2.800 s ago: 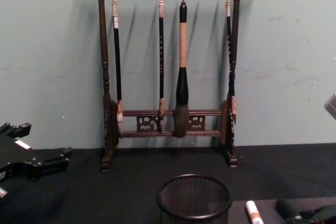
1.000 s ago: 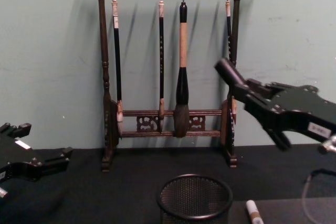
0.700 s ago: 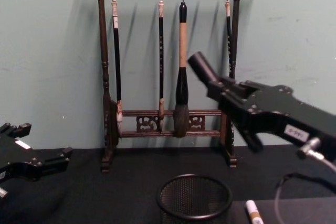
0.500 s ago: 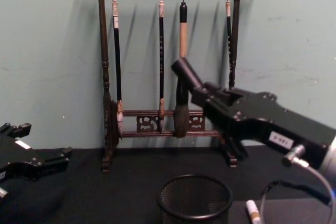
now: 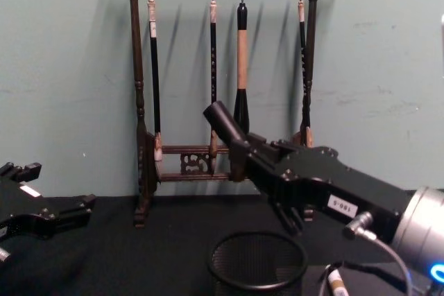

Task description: Pick up the water-based marker from the table and place it into the pen holder.

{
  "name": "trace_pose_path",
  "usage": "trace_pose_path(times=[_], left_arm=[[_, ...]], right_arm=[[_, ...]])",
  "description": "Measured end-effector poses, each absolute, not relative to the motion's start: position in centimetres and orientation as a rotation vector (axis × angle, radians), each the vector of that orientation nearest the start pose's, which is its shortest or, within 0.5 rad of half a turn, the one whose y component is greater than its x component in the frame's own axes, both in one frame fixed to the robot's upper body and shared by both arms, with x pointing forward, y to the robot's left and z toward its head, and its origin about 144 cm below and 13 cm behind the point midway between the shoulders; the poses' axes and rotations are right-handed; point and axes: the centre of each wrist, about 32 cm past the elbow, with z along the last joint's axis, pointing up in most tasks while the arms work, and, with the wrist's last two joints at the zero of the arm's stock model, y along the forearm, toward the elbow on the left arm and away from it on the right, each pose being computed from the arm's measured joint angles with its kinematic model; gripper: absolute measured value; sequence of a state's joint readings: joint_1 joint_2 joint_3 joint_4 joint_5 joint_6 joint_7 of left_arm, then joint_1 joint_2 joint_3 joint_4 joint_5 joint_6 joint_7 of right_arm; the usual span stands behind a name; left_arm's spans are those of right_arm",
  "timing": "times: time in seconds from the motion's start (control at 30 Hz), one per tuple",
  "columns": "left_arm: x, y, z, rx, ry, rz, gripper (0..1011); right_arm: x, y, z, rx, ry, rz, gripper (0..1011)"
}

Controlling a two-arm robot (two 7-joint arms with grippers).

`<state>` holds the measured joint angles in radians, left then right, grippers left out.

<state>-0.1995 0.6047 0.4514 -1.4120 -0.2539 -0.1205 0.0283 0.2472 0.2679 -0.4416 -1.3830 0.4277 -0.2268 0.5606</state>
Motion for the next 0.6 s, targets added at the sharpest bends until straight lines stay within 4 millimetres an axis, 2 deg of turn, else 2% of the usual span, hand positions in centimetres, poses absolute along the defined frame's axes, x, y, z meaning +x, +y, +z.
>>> trace_pose_path(times=[0.6], left_arm=[[48.9,31.0,114.0,0.304,-0.285,1.248,1001]], right_arm=[[50.5,-17.7,112.9,0.133,-0.02,-0.641,214]])
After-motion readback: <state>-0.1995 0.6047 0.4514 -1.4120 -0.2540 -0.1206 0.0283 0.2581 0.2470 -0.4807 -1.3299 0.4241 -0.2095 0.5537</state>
